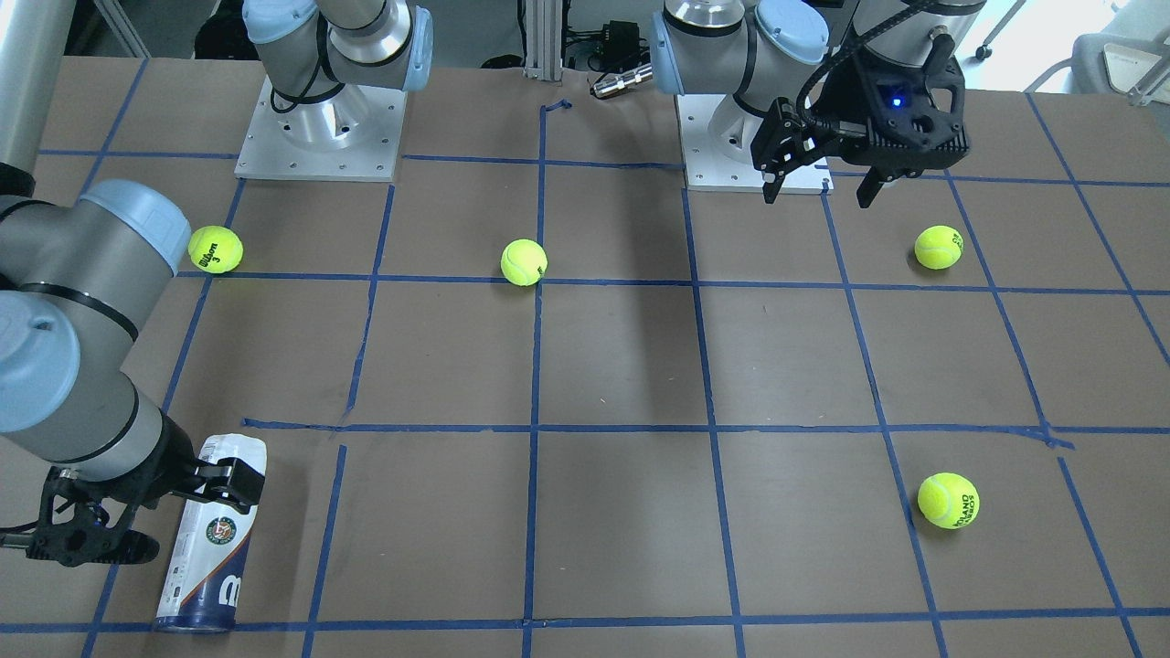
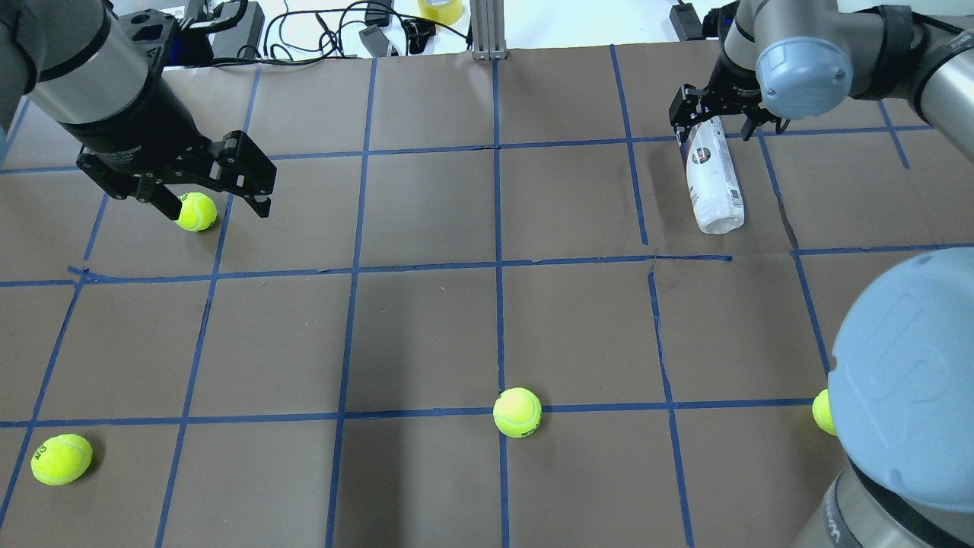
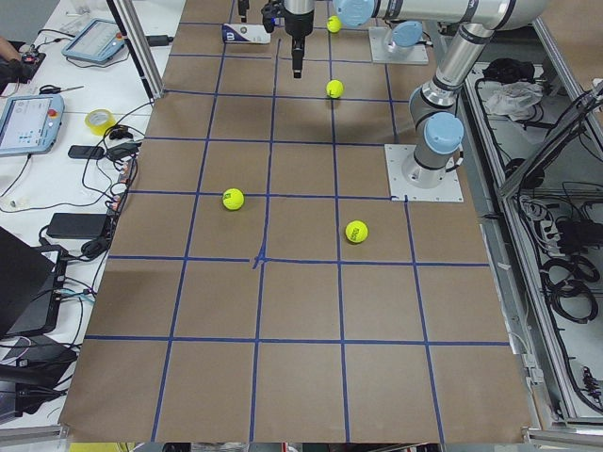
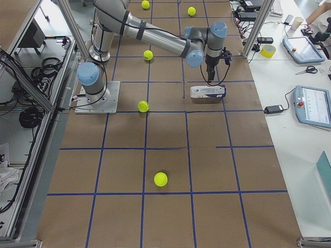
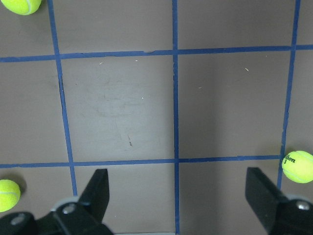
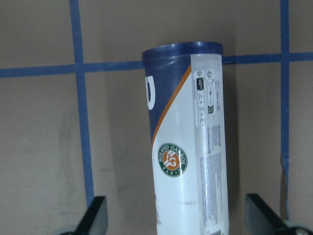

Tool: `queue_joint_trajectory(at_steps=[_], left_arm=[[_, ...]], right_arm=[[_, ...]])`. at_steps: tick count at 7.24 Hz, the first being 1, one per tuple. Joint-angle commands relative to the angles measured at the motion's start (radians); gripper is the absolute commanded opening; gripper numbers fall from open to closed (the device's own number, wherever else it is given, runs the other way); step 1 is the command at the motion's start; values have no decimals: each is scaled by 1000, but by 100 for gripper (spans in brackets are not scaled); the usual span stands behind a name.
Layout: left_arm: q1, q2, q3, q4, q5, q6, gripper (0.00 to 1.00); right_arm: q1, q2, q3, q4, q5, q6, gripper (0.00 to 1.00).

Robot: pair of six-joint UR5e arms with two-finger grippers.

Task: Lift up tennis ball bucket
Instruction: 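Lower the right gripper onto the tennis ball can and grasp it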

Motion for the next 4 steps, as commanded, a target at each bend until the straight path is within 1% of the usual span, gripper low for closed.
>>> queue_joint_trajectory(at_steps=[1,2,4], left_arm=[[1,1,-1,0,1,-1,100],[1,1,-1,0,1,1,100],[4,1,-1,0,1,1,100]], right_arm=[[-17,70,-18,-59,-1,-79,100],[-31,88,-18,-64,2,-131,100],[-39,111,-16,-64,14,-133,100]])
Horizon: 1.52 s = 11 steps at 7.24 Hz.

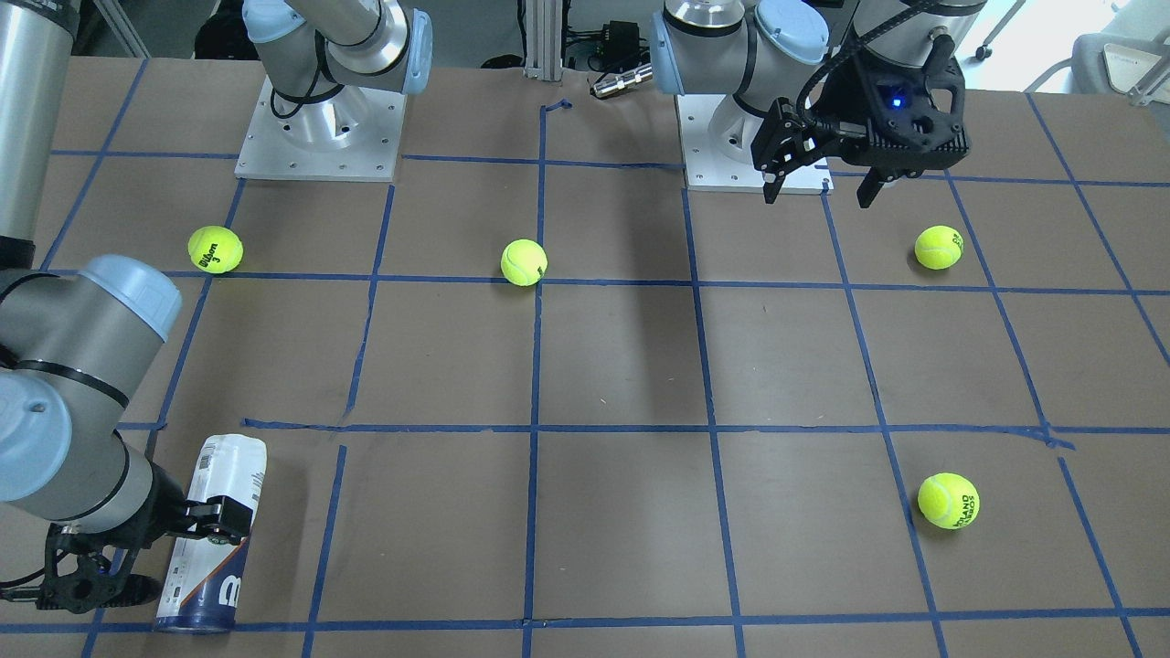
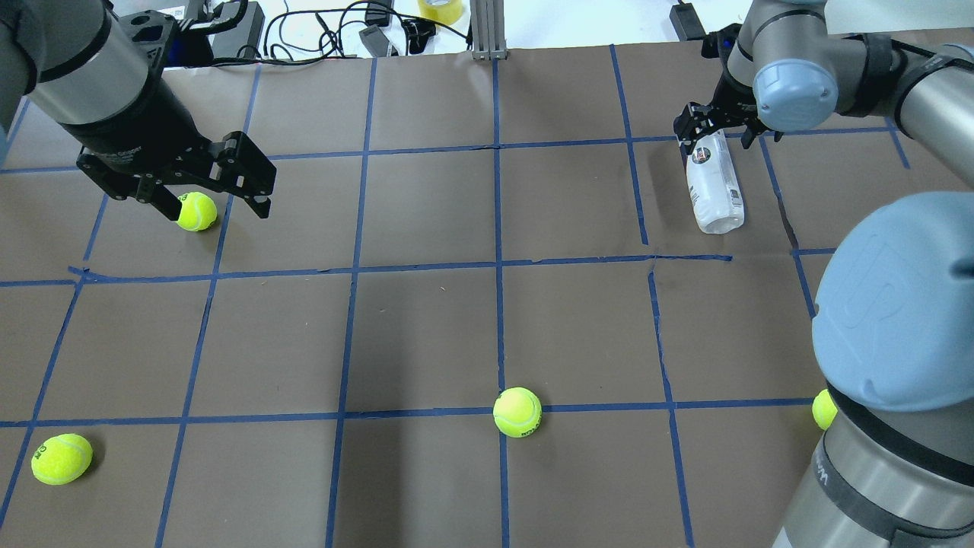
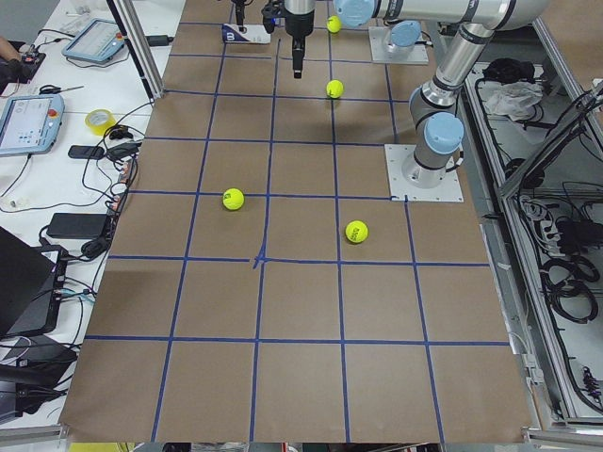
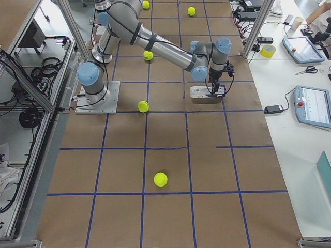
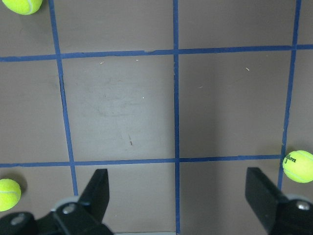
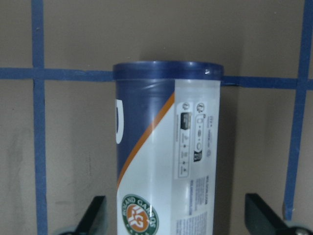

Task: Lift up tennis ball bucket
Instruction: 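Lower the right gripper onto the tennis ball can and grasp it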

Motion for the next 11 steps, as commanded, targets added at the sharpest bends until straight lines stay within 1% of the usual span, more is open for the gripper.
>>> queue_joint_trajectory(at_steps=[1,7,10,11], left_arm=[[2,0,0,1,0,0,100],[2,-5,0,8,-5,-1,100],[2,-6,0,11,-5,-1,100],[2,-6,0,10,-3,-1,100]], right_arm=[[-5,35,-1,-2,4,-15,100],[-1,67,15,-5,6,-13,100],[-1,67,16,-6,7,-15,100],[-1,67,16,-28,9,-13,100]])
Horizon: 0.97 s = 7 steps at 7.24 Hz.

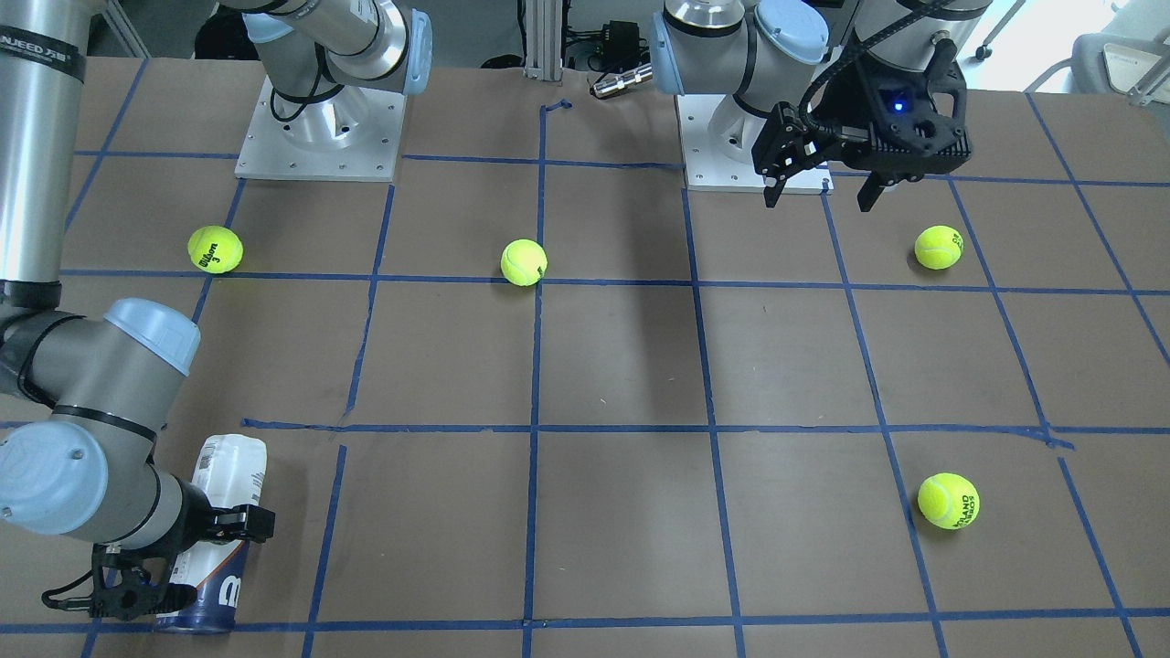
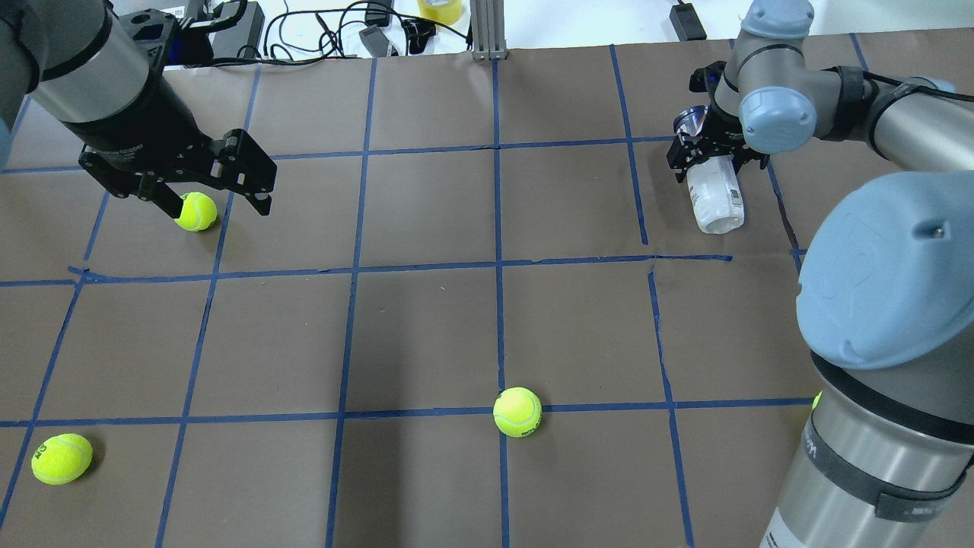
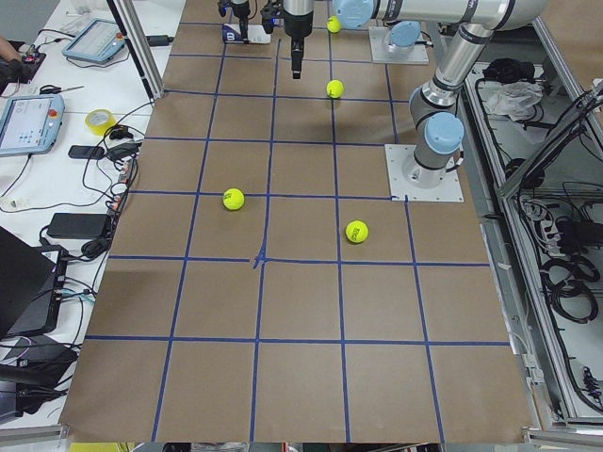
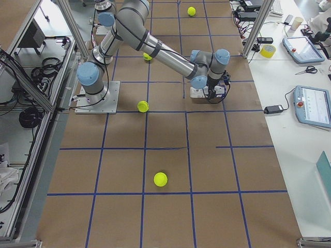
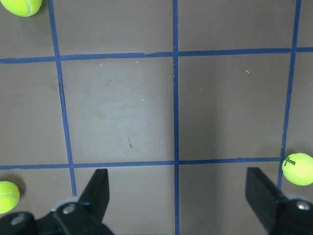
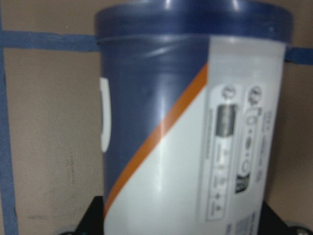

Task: Lift up tennis ball bucket
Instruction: 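Lift the can with the right gripper and carry it toward the left gripper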

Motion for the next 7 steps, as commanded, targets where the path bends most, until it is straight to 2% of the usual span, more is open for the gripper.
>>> queue_joint_trajectory(at_steps=[1,2,3,7], left_arm=[[0,0,0,1,-1,0,100],[0,0,0,0,1,1,100],[0,0,0,1,1,1,100],[0,3,0,-2,12,3,100]], right_arm=[[0,1,0,-21,3,1,91],[0,1,0,-19,1,-7,78],[2,1,0,-21,3,-12,74],[35,-37,-6,-15,1,-51,77]])
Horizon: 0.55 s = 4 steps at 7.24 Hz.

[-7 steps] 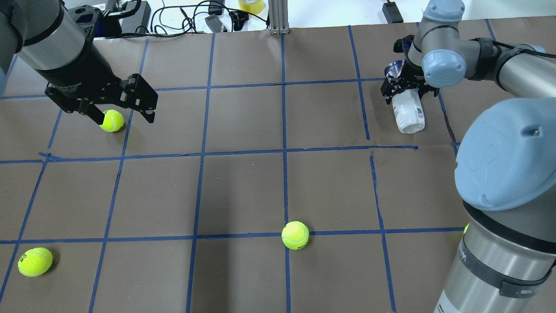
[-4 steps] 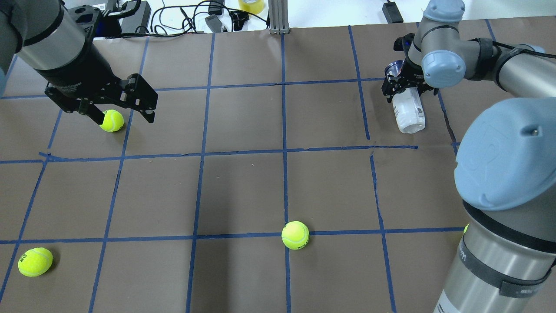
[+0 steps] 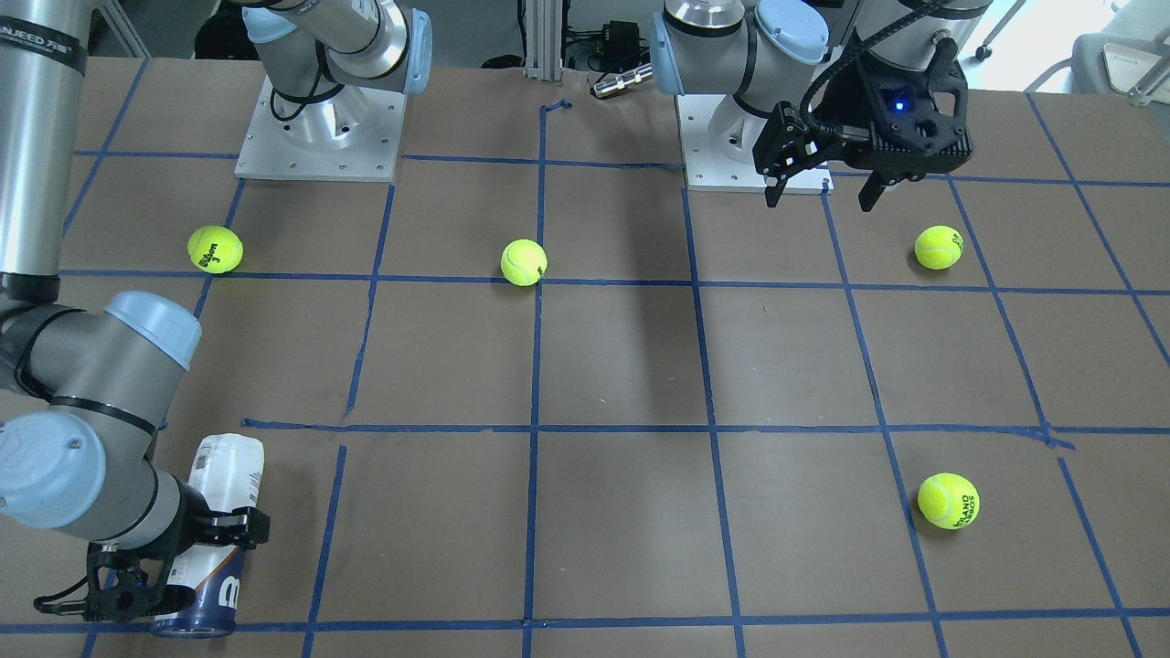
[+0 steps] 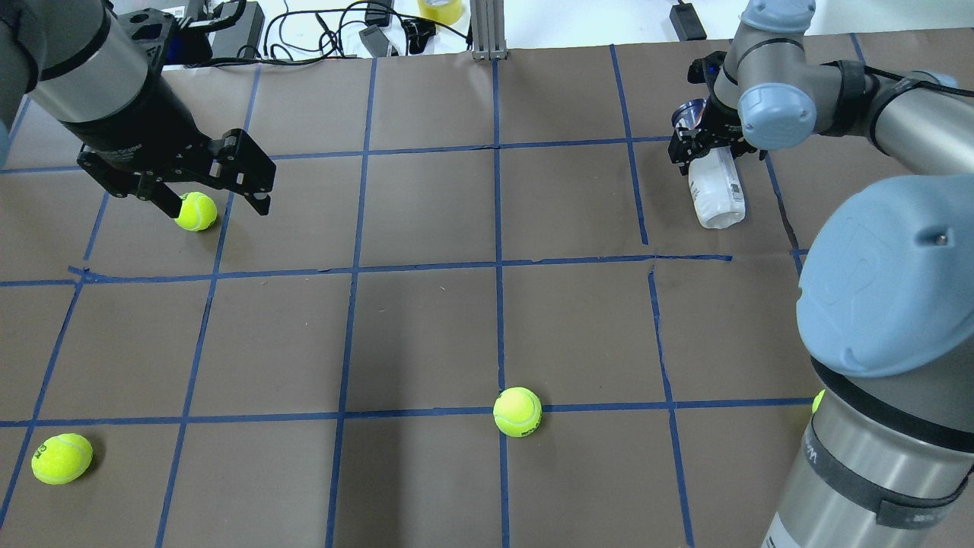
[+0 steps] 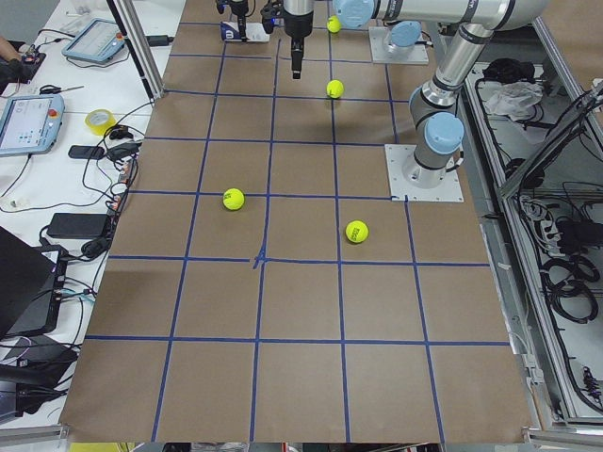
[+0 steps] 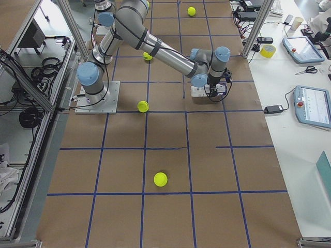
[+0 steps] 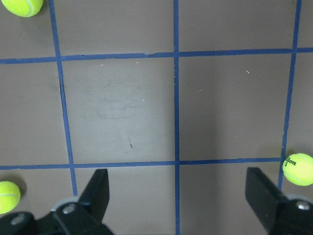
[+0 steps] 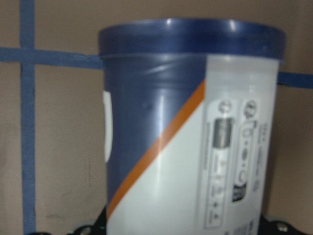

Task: Lift up tennis ball bucket
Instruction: 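Lift the can with the right gripper and carry it toward the left gripper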

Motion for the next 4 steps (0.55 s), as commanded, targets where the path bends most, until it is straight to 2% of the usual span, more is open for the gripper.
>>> queue_joint_trajectory(at_steps=[1,3,4], left_arm=[[1,4,2,-11,11,1,100],[15,10,9,-45,30,19,100],[44,9,3,-37,92,35,100]], right_arm=[[72,-41,-1,1,-4,-36,77],[164,-64,6,3,-24,-119,77],[186,-64,6,1,-9,-130,76]])
